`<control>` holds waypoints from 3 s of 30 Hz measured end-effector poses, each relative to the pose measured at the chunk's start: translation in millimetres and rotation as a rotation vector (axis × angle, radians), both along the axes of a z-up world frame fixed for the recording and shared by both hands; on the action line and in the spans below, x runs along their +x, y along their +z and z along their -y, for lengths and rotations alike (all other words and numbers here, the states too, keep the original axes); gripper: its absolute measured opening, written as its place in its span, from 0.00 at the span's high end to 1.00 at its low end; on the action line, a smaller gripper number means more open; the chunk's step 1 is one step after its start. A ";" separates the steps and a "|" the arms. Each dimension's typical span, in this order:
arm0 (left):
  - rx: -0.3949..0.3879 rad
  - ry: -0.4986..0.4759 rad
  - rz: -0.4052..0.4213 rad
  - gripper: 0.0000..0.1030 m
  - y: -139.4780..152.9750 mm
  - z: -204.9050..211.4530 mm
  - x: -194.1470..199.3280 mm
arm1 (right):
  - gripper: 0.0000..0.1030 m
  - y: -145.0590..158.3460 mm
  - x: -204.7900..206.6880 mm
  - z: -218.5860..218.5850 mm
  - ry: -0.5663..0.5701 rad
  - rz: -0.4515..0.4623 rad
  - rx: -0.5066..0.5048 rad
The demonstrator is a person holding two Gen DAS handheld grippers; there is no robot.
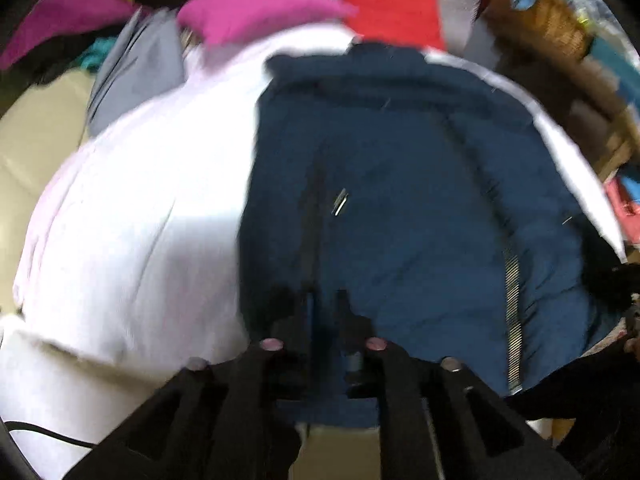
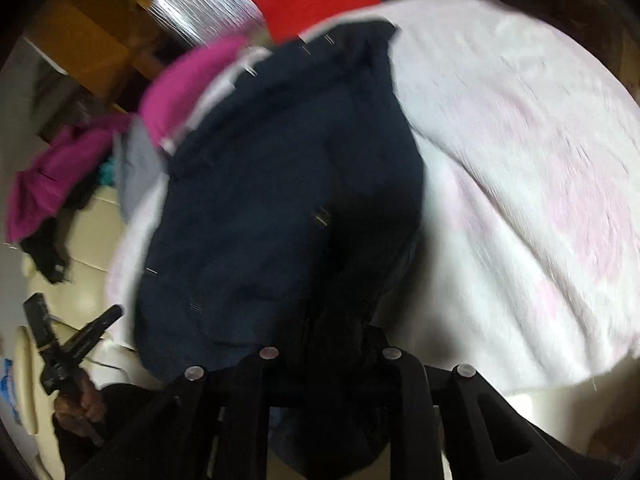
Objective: Fold large clothes
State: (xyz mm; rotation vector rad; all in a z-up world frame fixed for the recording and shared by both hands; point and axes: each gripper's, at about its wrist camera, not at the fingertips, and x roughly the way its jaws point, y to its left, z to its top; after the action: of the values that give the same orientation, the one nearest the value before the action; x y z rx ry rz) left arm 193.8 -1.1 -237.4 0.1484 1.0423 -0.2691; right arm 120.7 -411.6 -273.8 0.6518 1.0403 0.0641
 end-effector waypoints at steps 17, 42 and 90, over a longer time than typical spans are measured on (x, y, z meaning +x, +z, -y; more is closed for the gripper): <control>0.025 0.070 0.179 0.44 15.8 -15.0 -20.4 | 0.44 -4.3 -25.4 32.2 -0.174 0.064 0.040; -0.026 0.108 -0.083 0.34 -33.9 -13.3 8.6 | 0.45 -14.6 -19.5 22.1 -0.135 0.005 -0.016; 0.160 -0.028 0.147 0.36 8.4 21.2 -49.7 | 0.29 14.9 -68.9 56.9 -0.144 0.035 -0.066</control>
State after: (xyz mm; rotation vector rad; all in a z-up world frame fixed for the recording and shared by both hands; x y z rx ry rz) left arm 144.1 -22.3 -229.1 0.3227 0.9158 -0.1964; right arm 51.8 -468.6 -258.9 0.6616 0.9561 -0.0834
